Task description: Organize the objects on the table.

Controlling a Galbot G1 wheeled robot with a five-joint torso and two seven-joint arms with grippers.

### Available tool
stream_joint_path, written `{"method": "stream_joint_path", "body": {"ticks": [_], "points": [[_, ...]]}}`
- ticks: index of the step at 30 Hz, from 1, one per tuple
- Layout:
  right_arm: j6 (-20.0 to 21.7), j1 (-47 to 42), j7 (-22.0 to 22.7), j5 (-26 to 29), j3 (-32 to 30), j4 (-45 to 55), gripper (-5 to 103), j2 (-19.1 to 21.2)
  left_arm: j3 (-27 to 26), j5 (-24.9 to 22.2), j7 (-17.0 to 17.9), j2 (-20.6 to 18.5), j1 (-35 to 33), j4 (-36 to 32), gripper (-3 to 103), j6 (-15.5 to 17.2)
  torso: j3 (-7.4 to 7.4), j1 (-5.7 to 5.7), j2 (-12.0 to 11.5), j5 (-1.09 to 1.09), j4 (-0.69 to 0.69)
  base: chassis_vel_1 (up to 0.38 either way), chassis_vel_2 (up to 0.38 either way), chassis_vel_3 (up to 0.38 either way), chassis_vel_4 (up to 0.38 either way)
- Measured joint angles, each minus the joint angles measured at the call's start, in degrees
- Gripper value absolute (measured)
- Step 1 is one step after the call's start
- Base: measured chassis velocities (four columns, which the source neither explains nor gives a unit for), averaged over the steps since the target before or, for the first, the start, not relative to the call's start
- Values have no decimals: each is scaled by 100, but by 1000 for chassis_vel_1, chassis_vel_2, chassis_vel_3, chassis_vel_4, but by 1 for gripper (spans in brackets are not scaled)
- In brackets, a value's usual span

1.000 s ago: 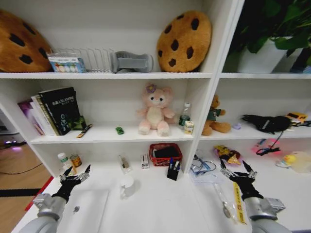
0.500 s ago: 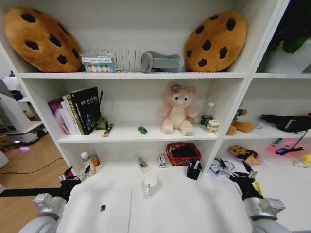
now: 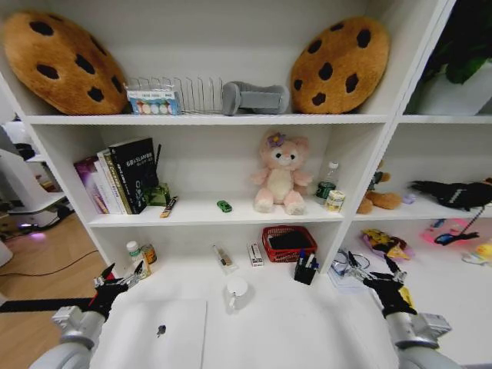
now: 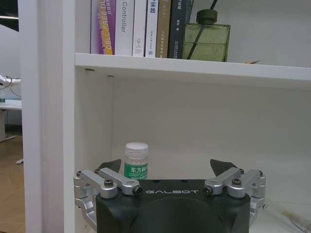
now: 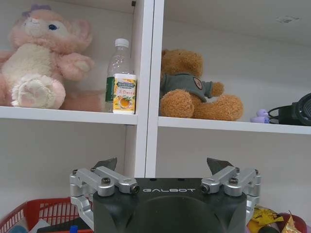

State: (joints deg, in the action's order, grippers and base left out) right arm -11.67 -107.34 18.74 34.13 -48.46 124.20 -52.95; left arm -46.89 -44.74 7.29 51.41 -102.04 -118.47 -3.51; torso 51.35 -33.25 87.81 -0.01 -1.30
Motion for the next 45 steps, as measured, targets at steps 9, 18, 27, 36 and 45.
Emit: {"method": "stream_joint_path", "body": {"ticks": [9, 18, 27, 36, 45], "points": [[0, 1, 0, 0, 0, 0, 100, 0, 0, 0, 0, 0, 0, 0, 100, 0, 0, 0, 0, 2, 0, 125, -122, -126, 123], [0, 1, 0, 0, 0, 0, 100, 0, 1, 0, -2, 0, 0, -1, 100, -1, 0, 1, 1, 3, 1, 242, -246, -228, 241], [0, 0, 1, 0, -1, 0, 100, 0, 0, 0, -3, 0, 0, -1, 100, -1, -1, 3, 2, 4, -1, 294, -285, -299, 299], [0, 0, 1, 0, -1, 1, 100, 1, -1, 0, 1, 1, 0, 0, 100, -1, -1, 3, 2, -7, 1, 294, -289, -283, 283], [0, 0, 1, 0, 0, 1, 100, 0, -1, 0, 0, 0, 0, 0, 100, -1, -1, 2, 2, 0, 0, 263, -266, -267, 259]]}}
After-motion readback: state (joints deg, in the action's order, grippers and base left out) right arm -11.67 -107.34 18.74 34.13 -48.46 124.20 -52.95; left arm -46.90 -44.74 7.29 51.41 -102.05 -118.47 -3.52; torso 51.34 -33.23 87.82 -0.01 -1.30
